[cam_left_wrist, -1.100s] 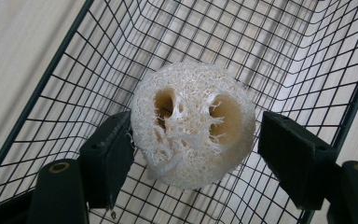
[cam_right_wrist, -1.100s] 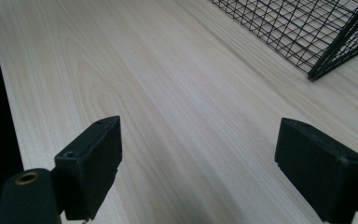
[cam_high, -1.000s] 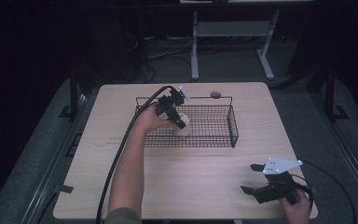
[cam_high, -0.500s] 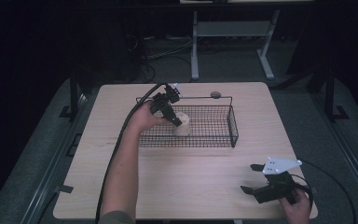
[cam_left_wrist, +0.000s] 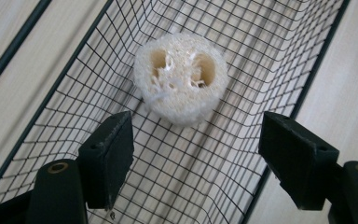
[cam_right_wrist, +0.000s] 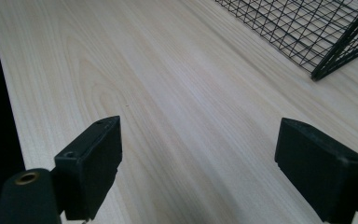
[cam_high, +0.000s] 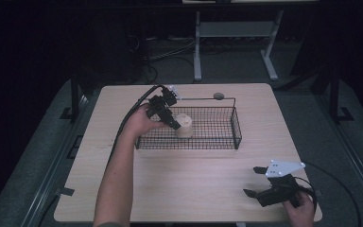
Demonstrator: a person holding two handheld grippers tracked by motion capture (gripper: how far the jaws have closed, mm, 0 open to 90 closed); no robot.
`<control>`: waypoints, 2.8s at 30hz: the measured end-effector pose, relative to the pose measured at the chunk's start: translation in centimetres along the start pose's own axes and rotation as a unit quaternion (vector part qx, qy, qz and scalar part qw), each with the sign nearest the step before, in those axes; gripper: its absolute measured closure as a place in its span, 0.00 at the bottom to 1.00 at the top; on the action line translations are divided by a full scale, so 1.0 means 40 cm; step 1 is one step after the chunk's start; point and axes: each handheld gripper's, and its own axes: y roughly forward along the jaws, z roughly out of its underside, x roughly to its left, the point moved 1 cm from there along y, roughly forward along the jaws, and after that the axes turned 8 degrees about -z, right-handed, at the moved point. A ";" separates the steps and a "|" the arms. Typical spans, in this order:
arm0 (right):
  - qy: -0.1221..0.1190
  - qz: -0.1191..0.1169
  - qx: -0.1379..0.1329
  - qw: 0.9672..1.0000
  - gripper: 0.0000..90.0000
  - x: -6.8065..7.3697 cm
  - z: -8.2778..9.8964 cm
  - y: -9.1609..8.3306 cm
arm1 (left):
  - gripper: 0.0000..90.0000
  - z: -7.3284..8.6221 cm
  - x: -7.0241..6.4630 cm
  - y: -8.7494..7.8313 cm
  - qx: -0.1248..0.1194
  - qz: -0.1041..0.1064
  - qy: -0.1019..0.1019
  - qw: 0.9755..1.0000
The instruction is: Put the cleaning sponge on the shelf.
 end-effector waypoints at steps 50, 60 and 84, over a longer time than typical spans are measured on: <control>0.000 0.007 0.012 1.000 0.16 0.000 -0.001 0.010 | 0.29 0.153 -0.115 -0.102 -0.025 0.006 0.021 0.999; 0.001 0.010 0.018 1.000 0.16 0.000 0.000 0.012 | 0.28 0.193 -0.133 -0.108 -0.032 0.007 0.017 0.999; 0.003 0.014 0.021 1.000 0.16 0.000 0.008 0.011 | 0.28 0.262 -0.189 -0.122 -0.037 0.005 0.033 0.999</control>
